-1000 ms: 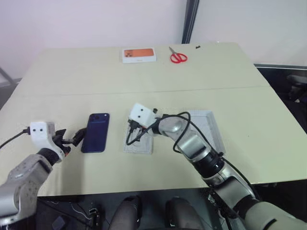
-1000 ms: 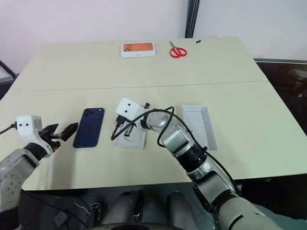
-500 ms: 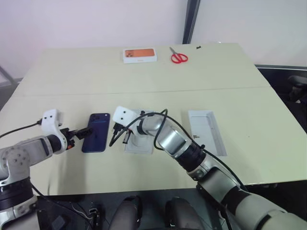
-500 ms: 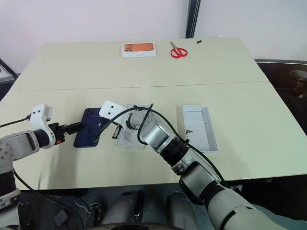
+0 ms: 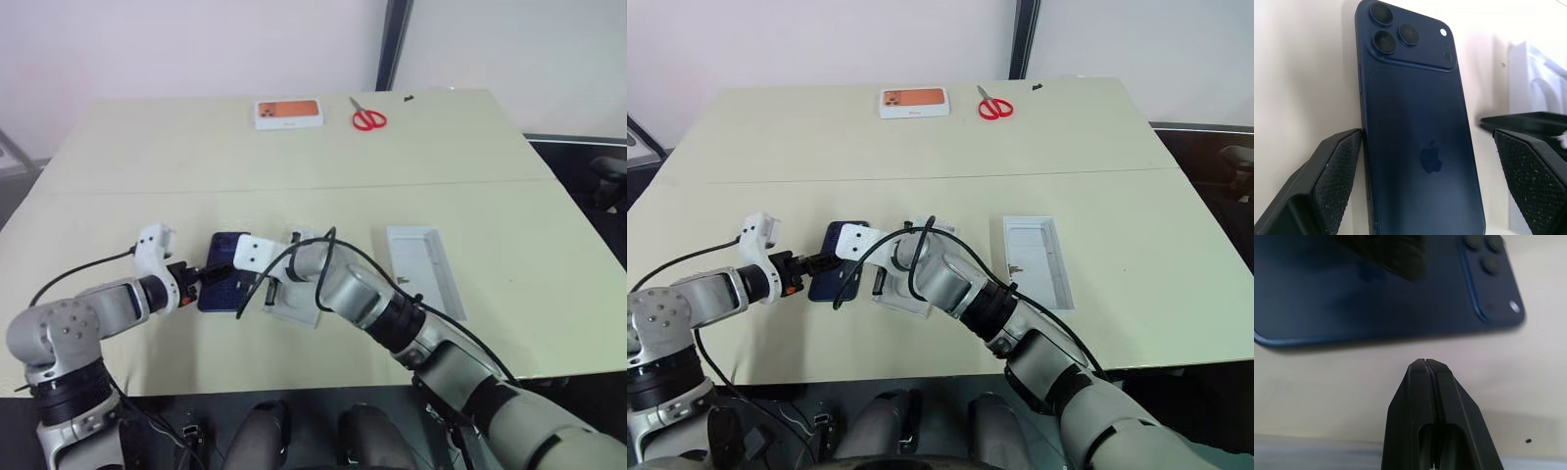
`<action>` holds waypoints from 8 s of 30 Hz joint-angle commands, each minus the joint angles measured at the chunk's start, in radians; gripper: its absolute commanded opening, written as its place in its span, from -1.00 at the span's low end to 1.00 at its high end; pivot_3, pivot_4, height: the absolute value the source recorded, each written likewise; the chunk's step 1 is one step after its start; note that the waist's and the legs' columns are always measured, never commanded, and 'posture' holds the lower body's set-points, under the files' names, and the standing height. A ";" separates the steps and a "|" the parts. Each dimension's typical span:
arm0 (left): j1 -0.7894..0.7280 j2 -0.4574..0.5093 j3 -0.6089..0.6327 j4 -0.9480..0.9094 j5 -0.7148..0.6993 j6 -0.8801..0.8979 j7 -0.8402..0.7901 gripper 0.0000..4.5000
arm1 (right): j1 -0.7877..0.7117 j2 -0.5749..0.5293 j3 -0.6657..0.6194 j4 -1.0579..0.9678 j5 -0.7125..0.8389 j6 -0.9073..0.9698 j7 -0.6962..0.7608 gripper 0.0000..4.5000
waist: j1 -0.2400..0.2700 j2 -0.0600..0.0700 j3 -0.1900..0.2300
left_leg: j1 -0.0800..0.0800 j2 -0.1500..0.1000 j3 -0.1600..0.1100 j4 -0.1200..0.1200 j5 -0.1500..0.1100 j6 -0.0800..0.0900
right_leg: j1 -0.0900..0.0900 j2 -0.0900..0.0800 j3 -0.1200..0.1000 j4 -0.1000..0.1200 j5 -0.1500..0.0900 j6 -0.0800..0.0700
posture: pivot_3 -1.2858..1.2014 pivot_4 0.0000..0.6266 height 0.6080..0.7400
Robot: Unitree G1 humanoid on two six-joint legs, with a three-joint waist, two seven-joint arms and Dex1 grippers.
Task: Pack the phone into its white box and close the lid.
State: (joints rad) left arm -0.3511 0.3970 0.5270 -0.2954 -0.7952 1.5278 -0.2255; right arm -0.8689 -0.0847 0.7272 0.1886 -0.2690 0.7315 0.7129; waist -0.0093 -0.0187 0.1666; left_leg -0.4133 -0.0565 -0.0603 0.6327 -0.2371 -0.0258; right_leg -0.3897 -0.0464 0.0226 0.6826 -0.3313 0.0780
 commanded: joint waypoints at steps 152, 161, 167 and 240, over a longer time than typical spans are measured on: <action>-0.214 -0.020 -0.974 0.115 0.425 -0.641 -0.493 -0.81 | 0.444 -0.776 -0.368 -0.657 0.280 0.128 0.191 -1.00 | 0.024 0.000 0.001 | -0.013 0.001 0.000 0.017 -0.006 0.012 | 0.002 0.001 -0.001 0.000 -0.001 0.001 | 0.03 -0.52 1.00; -0.197 -0.025 -0.974 0.088 0.423 -0.611 -0.539 -0.81 | 0.462 -0.804 -0.384 -0.647 0.269 0.112 0.207 -1.00 | 0.023 0.000 0.001 | -0.013 0.001 0.000 0.017 -0.006 0.012 | 0.002 0.001 -0.001 0.000 -0.001 0.001 | 0.03 -0.52 1.00; -0.184 -0.021 -0.972 0.088 0.434 -0.614 -0.551 -0.81 | 0.466 -0.819 -0.399 -0.645 0.268 0.113 0.214 -1.00 | 0.023 0.000 0.001 | -0.013 0.001 0.000 0.018 -0.006 0.012 | 0.002 0.001 -0.001 0.000 -0.001 0.001 | 0.03 -0.52 1.00; -0.054 0.029 -0.772 0.185 0.548 -1.261 -0.704 -0.83 | 0.469 -0.641 -0.770 -0.574 2.241 0.378 -1.196 0.75 | -0.004 0.005 0.002 | -0.014 0.002 0.002 0.018 -0.008 0.016 | 0.002 0.001 0.000 0.001 -0.001 0.002 | 0.03 -0.52 1.00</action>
State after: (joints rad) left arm -0.3795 0.4389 -0.2257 -0.0650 -0.2472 0.2699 -0.9242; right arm -0.3351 -0.6467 -0.0125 -0.3989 1.9535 1.0318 -0.5833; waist -0.0135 -0.0141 0.1686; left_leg -0.4270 -0.0549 -0.0579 0.6498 -0.2449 -0.0098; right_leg -0.3881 -0.0451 0.0225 0.6832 -0.3324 0.0800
